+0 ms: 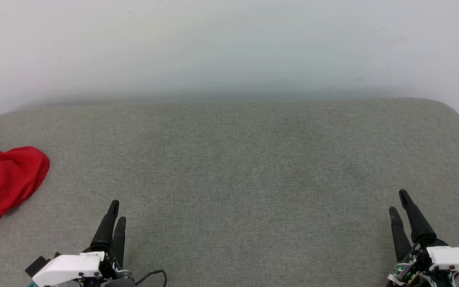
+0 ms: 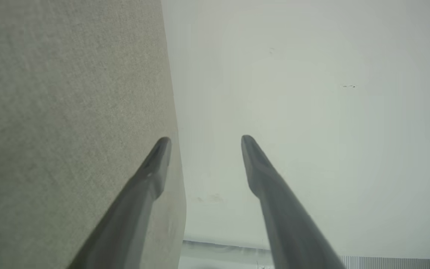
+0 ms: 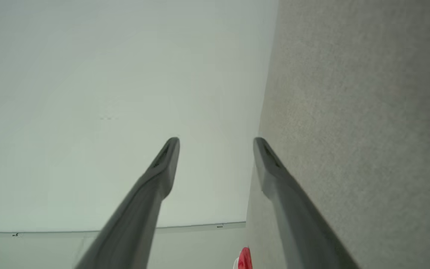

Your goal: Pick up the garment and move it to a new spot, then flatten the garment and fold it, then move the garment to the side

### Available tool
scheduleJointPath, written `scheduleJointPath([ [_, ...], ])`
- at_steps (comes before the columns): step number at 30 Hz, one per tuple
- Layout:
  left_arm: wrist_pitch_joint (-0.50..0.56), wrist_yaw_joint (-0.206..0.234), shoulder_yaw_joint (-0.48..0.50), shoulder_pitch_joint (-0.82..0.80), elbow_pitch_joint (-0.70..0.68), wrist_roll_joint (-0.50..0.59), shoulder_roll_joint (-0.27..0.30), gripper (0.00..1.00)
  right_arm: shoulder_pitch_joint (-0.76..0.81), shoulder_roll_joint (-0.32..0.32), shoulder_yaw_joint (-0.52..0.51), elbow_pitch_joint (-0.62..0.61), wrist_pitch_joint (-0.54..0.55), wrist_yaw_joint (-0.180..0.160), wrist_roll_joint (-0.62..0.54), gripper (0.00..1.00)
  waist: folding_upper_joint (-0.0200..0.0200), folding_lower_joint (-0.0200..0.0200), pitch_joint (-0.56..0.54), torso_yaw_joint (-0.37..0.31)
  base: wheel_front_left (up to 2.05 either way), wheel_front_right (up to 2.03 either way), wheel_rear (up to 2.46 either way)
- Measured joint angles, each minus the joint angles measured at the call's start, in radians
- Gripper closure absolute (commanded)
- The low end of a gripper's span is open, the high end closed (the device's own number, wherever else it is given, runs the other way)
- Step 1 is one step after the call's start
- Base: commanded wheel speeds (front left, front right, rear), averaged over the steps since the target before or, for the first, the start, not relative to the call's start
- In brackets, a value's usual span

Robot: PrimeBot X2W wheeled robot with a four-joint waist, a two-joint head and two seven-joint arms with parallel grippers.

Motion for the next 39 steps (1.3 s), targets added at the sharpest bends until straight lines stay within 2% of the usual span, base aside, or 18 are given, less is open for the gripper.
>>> scheduleJointPath([
  [5,-0.023,0.000,-0.004,0.007,-0.009,0.019,-0.001,0.00,0.009,0.001,-0.002,0.002,-0.025,0.000,-0.022,0.00,0.0000,0.0000,0.001,0.001,0.00,0.00,0.00],
  [13,-0.062,0.013,0.001,0.007,-0.048,0.146,-0.001,0.00,0.011,0.002,-0.013,-0.043,-0.063,0.000,-0.163,0.00,0.0000,0.0000,0.003,0.002,0.00,0.00,0.00],
  [24,-0.109,0.077,-0.025,0.011,-0.139,0.366,0.000,0.00,0.028,0.002,-0.008,-0.133,-0.110,0.000,-0.401,0.00,0.0000,0.0000,0.008,0.004,0.00,0.00,0.00],
  [39,-0.165,0.154,-0.093,0.025,-0.193,0.683,0.000,0.00,0.054,0.002,0.016,-0.226,-0.166,0.000,-0.710,0.00,0.0000,0.0000,0.011,0.007,0.00,0.00,0.00],
])
